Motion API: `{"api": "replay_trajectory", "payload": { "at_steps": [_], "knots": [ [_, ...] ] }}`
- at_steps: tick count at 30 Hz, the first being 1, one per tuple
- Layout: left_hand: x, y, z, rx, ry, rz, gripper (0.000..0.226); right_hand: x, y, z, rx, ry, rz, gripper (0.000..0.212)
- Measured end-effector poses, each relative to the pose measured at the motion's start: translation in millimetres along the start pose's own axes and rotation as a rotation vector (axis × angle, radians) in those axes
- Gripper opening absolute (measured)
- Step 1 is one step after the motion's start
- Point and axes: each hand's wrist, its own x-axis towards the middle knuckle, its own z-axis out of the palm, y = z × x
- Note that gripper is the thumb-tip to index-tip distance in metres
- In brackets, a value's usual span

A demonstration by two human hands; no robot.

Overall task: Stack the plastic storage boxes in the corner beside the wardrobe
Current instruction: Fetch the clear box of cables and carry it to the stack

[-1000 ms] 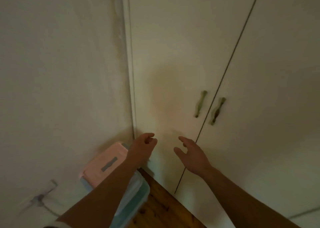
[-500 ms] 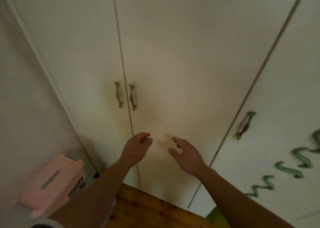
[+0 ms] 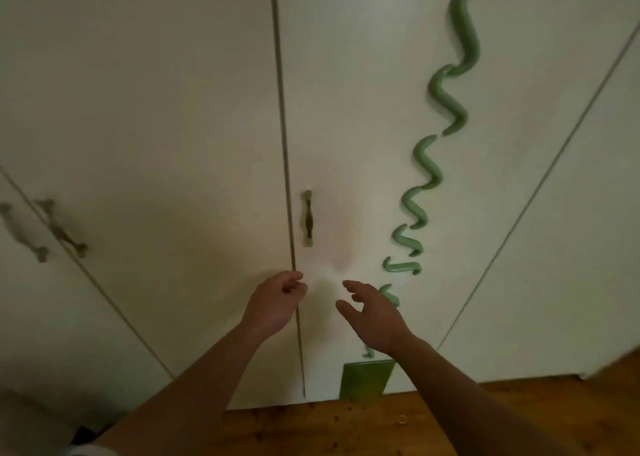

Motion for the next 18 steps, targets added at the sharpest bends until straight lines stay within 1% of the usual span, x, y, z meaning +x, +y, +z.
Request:
{"api": "replay_trajectory", "payload": {
  "at_steps": [2,6,12,15,18],
  "knots": [
    [1.6,9.2,16.9,0.001,-0.039,0.033,0.032,-8.2,11.8,-10.6,0.000,0.018,0.043,0.052],
    [9.8,34.0,56.5,0.039,-0.175,0.111,0.034,-28.9,37.2,-34.0,-0.001,0.142,0.154,0.051],
    [18.9,63.4,90.8,0.056,-0.331,0.223,0.033,-56.0,56.9,-55.0,-0.018,0.267,0.290,0.052],
    [20.9,79.1,107.9,0.055,-0.424,0.277,0.034,-68.9,64.5,-63.3,-0.011,0.359,0.367,0.052],
    [18.5,91.1,124.5,0.065,-0.484,0.328,0.036,-83.6,72.0,-67.2,-0.004,0.412,0.431,0.052]
  ]
}}
